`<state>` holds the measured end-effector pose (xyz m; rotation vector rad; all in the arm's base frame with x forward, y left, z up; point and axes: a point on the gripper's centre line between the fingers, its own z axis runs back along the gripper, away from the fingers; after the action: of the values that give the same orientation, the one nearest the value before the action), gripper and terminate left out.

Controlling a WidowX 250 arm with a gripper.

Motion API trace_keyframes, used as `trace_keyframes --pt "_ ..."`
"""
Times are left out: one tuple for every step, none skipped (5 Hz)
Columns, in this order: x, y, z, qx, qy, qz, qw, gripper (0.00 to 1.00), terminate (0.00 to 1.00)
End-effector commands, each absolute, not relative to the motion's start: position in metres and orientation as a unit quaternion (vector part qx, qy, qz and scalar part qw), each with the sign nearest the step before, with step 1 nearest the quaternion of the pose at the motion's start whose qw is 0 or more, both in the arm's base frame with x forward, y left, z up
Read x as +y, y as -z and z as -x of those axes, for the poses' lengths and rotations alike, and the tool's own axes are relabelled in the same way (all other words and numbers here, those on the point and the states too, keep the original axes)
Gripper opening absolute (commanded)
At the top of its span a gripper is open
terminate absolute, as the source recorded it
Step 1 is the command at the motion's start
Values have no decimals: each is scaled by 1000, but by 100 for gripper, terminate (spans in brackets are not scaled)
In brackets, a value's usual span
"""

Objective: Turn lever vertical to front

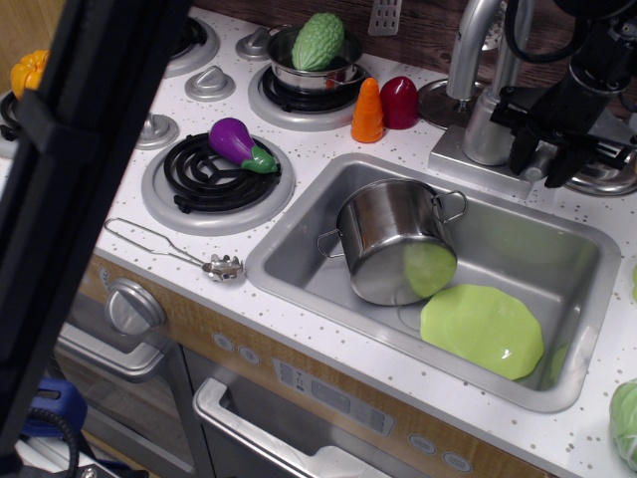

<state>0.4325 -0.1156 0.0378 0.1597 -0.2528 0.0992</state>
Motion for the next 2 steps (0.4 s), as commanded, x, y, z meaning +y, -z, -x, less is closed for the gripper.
trace_keyframes --pt "-124 -63 -435 -158 -51 -63 984 0 0" --pt "-121 -70 -438 -156 -42 -64 985 100 0"
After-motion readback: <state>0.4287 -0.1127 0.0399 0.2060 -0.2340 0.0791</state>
